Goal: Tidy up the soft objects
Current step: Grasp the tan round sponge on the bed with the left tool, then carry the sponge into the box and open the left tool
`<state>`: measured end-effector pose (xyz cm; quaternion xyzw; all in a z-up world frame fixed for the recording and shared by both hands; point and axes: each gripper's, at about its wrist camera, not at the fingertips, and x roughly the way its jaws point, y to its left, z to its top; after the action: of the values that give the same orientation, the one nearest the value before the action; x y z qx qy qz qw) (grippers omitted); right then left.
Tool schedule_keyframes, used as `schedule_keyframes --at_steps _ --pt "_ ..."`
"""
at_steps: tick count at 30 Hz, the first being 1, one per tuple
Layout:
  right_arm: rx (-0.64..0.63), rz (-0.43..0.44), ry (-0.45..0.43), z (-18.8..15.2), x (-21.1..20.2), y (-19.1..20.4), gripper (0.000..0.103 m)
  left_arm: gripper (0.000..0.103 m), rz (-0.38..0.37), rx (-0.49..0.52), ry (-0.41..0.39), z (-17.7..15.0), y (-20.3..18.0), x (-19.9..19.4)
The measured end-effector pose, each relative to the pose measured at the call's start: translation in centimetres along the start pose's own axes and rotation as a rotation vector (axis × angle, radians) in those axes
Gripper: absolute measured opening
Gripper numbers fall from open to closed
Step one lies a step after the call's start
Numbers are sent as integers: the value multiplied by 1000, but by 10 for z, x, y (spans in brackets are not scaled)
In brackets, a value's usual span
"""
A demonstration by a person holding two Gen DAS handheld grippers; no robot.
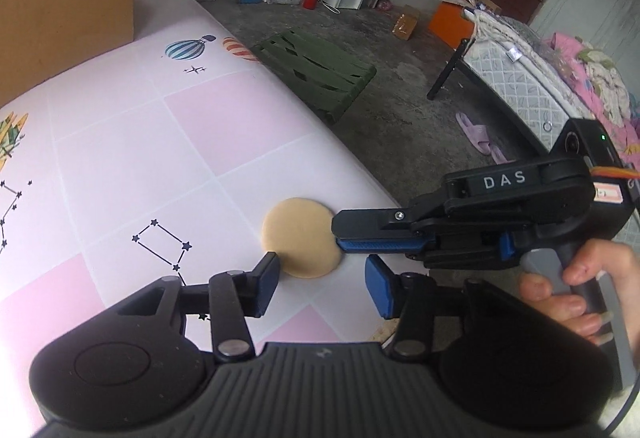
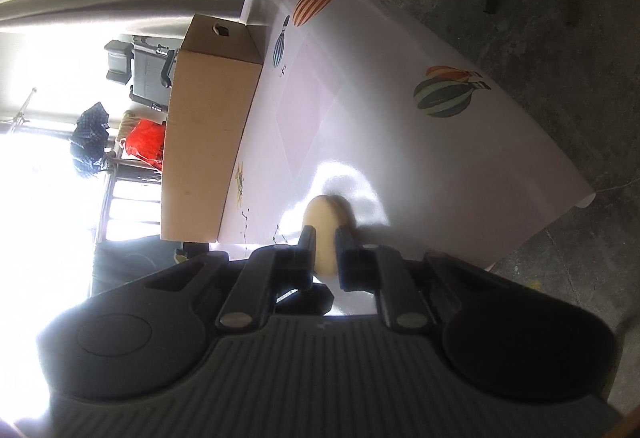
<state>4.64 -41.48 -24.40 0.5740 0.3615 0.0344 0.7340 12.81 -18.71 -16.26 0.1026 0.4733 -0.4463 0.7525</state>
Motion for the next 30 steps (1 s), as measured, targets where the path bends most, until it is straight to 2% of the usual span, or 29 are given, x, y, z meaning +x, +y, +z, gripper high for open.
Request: schedule_keyframes --at_steps 3,6,9,11,14,15,16,19,21,25,30 --pt "-28 -15 -5 2 4 5 10 25 -13 -76 -9 0 13 -3" --pt "-33 -20 -6 5 9 8 8 32 35 -59 -24 0 16 -3" --pt "-34 -53 9 7 13 10 0 33 105 2 -55 0 9 -3" --pt "-17 -45 18 12 15 7 0 33 101 29 -63 1 6 -1" --pt "-80 -73 18 10 15 14 0 17 110 58 -63 2 3 0" --pt "-99 -81 16 9 16 17 0 9 118 61 -71 0 4 -1" --pt "-116 -87 14 8 16 20 0 7 120 54 -83 -2 5 -2" --pt "-160 -97 7 6 18 26 0 6 77 3 -93 -7 12 -7" --pt "-185 -92 11 5 20 31 0 6 90 20 -92 -10 8 -9" --pt "-224 -25 26 1 19 52 0 7 79 16 -98 -9 7 -20" --pt "-306 40 14 8 19 96 0 7 127 39 -136 -2 9 -51"
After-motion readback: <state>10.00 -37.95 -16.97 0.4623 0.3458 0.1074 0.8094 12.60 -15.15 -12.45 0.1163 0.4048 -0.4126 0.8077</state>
